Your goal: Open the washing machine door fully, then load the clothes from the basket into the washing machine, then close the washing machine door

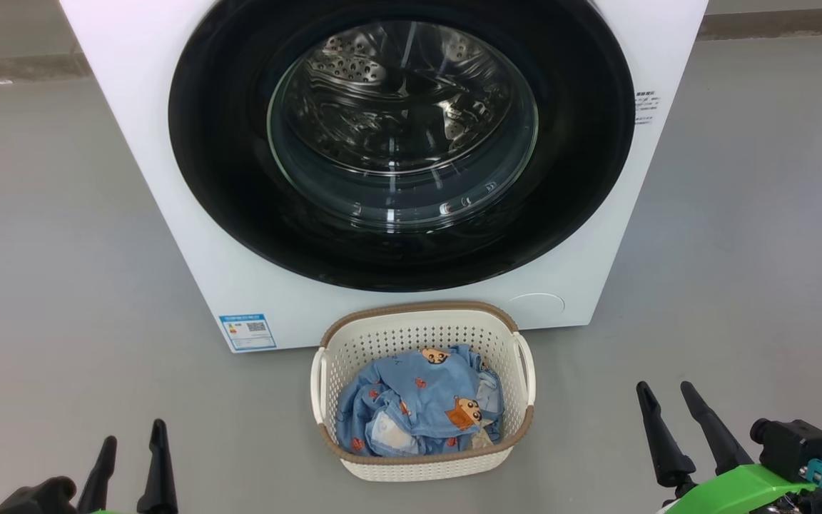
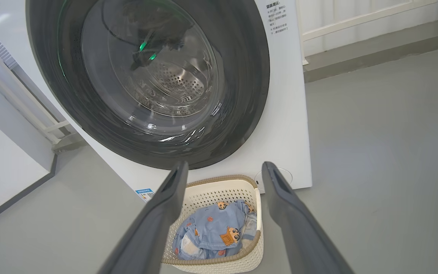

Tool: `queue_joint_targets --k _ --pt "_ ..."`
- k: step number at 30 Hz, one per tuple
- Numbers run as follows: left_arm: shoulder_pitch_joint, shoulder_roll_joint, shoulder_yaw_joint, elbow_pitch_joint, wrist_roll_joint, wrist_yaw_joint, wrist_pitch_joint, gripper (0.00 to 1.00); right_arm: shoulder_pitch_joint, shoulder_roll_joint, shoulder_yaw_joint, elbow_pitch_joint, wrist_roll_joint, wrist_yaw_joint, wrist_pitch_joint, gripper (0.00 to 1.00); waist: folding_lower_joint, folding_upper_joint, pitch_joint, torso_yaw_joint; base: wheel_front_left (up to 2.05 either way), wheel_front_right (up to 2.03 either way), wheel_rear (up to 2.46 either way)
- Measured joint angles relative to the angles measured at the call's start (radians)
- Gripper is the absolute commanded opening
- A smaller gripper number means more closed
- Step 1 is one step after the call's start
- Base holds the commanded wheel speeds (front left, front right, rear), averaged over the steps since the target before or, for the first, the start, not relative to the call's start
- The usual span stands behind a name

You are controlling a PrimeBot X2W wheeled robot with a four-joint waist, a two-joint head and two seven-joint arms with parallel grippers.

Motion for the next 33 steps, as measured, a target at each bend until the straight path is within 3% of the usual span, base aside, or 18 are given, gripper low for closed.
queue_joint_targets --k 27,33 --pt "0.015 0.007 0.019 -0.002 0.311 -0.005 -0.079 1.00 0.000 -0.008 0.003 -0.007 -0.309 0.000 -0.080 1.00 0.0000 0.0000 0.006 -0.003 0.00 0.00 0.00" --pt "0.016 0.007 0.022 -0.002 0.322 -0.005 -0.079 1.00 0.000 -0.008 0.003 -0.008 -0.318 0.000 -0.080 1.00 0.0000 0.0000 0.009 -0.004 0.00 0.00 0.00"
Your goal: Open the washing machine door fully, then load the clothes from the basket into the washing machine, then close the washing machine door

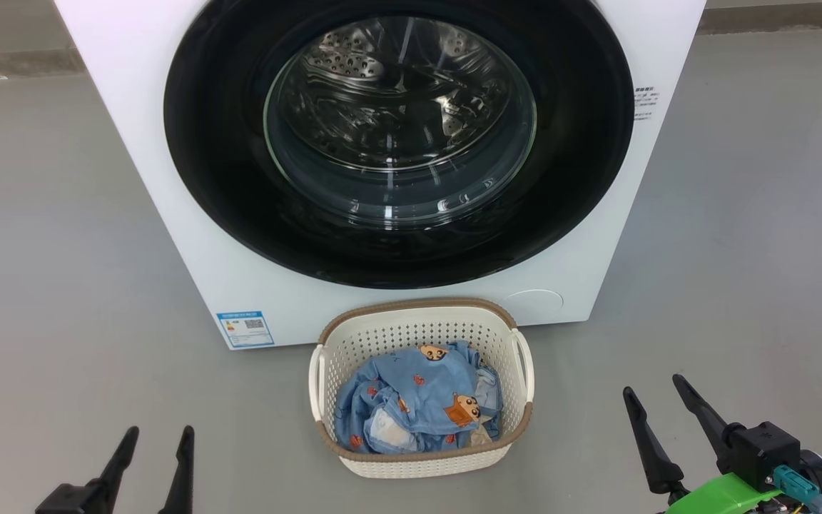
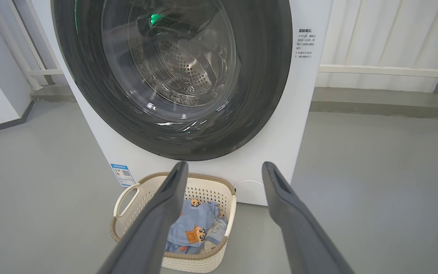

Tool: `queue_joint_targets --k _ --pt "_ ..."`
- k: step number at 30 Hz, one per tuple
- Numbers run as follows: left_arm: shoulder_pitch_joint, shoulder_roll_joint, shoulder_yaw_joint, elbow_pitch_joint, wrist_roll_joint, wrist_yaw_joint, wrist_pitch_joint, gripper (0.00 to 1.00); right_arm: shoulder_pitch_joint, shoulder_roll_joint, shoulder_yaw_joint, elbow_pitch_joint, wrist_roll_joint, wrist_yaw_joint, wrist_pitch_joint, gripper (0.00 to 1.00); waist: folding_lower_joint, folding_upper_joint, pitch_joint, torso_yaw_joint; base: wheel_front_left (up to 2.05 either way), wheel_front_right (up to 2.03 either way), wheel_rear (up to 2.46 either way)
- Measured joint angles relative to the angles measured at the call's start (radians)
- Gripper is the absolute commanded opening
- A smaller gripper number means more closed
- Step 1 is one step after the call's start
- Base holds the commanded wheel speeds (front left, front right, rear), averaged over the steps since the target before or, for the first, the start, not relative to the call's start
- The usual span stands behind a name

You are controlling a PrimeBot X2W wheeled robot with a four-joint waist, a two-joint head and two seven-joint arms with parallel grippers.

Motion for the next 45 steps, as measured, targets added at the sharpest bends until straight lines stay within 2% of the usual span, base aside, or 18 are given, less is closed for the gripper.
queue_joint_targets --k 12,33,45 --pt "0.003 0.002 -0.001 0.005 -0.001 0.000 0.000 1.00 0.000 0.001 0.000 -0.003 0.000 0.000 0.000 1.00 0.0000 0.0000 0.001 -0.005 0.27 0.27 -0.53" --pt "0.003 -0.001 0.015 -0.021 -0.010 -0.001 0.000 1.00 0.000 0.004 0.001 -0.004 0.000 0.000 0.000 1.00 0.0000 0.0000 0.013 -0.014 1.02 1.02 -2.04" --pt "0.003 -0.001 0.017 -0.019 -0.010 -0.001 0.000 1.00 0.000 0.006 0.002 -0.004 0.002 0.000 0.000 1.00 0.0000 0.0000 0.010 -0.014 0.18 0.18 -0.36"
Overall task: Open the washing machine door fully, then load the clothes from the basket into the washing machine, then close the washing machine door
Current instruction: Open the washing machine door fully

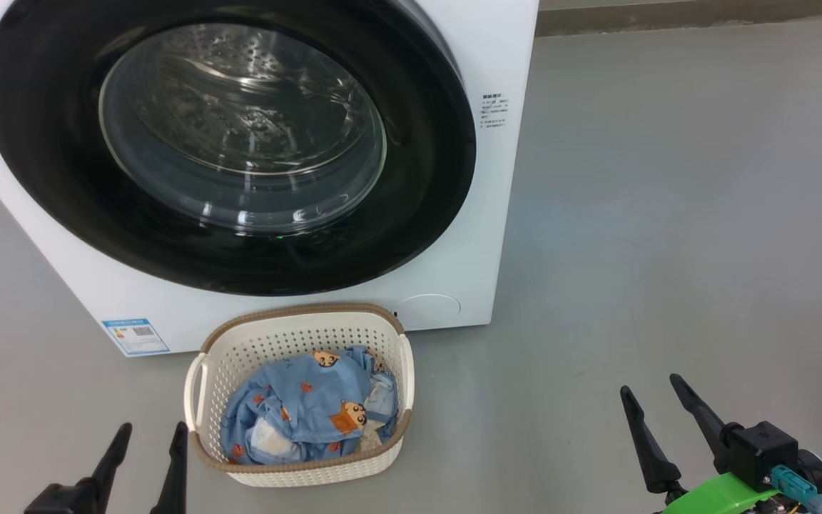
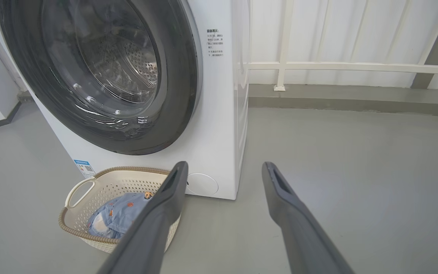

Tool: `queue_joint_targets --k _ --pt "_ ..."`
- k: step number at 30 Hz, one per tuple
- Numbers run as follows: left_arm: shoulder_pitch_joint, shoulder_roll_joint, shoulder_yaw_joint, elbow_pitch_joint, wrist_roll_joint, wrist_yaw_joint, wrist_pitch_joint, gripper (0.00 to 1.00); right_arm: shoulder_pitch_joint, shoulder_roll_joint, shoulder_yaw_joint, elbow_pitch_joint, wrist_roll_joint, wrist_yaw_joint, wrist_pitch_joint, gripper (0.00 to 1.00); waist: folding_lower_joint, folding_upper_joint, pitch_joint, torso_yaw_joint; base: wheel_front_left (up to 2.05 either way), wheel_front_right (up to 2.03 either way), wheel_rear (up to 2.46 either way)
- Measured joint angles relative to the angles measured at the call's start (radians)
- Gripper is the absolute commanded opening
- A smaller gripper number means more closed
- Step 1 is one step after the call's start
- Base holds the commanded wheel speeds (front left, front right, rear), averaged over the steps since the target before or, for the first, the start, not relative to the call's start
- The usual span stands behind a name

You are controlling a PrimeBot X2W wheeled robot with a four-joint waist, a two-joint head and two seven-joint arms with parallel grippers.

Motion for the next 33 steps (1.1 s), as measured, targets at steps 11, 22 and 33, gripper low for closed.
queue_joint_targets --k 11,22,33 --pt "0.000 0.000 0.000 0.000 0.000 0.000 0.000 1.00 0.000 0.000 0.009 -0.005 0.009 0.000 0.000 0.00 0.0000 0.0000 0.001 0.000 0.00 0.00 0.00" --pt "0.000 -0.001 0.001 0.001 0.000 0.000 0.000 1.00 0.000 0.008 0.002 -0.012 0.046 0.000 0.000 0.00 0.0000 0.0000 -0.002 -0.003 0.00 0.00 0.00" --pt "0.012 -0.008 -0.001 0.001 -0.011 0.000 -0.004 1.00 0.000 0.067 -0.110 0.034 0.599 0.000 0.000 0.00 0.0000 0.0000 0.005 -0.001 0.00 0.00 0.00"
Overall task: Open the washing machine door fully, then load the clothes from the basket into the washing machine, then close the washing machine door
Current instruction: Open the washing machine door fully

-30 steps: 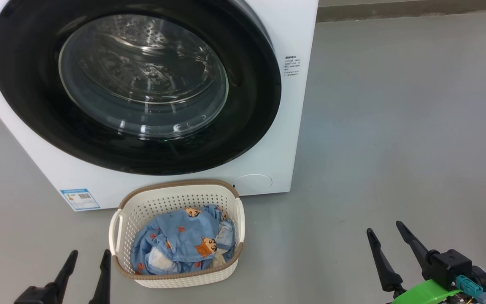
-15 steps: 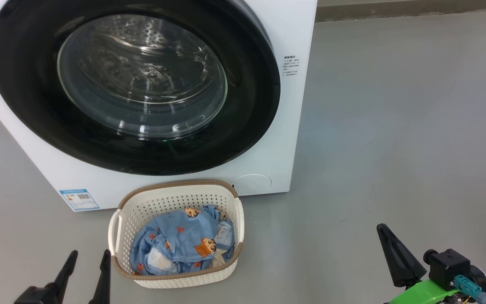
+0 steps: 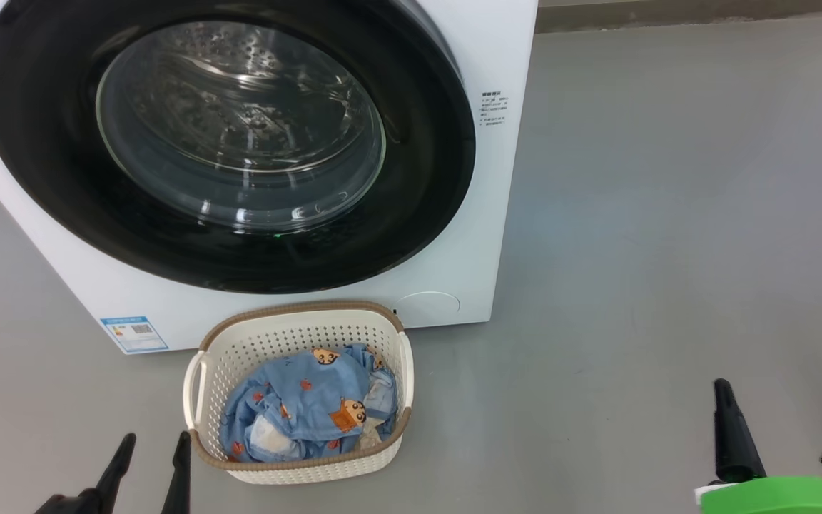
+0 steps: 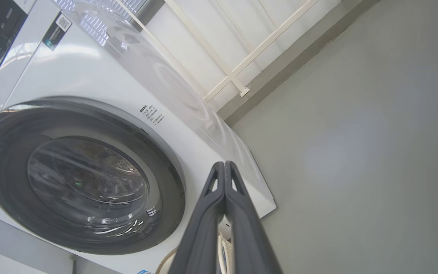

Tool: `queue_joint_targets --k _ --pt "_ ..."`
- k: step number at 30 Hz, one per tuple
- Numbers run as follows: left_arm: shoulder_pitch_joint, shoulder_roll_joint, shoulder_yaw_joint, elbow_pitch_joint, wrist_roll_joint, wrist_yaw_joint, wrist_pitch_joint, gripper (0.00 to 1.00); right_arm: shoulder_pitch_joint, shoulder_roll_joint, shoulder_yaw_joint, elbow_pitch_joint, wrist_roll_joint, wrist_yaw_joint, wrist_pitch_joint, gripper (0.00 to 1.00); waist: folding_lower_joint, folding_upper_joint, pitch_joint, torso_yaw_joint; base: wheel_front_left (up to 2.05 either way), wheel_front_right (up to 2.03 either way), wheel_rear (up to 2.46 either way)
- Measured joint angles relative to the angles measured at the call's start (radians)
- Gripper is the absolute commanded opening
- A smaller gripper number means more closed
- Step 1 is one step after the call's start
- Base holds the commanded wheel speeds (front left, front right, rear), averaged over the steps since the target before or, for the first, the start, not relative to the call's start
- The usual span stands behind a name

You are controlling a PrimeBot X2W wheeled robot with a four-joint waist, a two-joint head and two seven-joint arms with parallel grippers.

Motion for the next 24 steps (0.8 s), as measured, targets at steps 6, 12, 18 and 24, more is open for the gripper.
queue_joint_targets --k 6,12,18,24 --pt "0.014 -0.002 -0.004 0.002 -0.003 0.000 -0.002 1.00 -0.036 -0.021 -0.002 0.038 0.405 0.000 0.000 0.00 0.0000 0.0000 0.017 0.005 0.00 0.00 0.00" --pt "0.003 0.001 -0.016 0.000 -0.006 0.000 -0.002 1.00 -0.104 -0.115 -0.044 0.037 0.748 0.000 0.102 0.00 0.0000 0.0000 0.056 0.009 0.00 0.00 0.00" --pt "-0.033 0.019 -0.036 -0.003 -0.007 0.000 -0.002 1.00 -0.204 -0.165 -0.119 0.033 0.895 0.000 0.237 0.00 0.0000 0.0000 0.123 0.013 0.00 0.00 0.00" --pt "-0.057 0.042 -0.040 -0.015 -0.011 0.000 -0.003 1.00 -0.335 -0.175 -0.170 0.021 0.949 0.000 0.353 0.00 0.0001 0.0000 0.209 0.016 0.00 0.00 0.00"
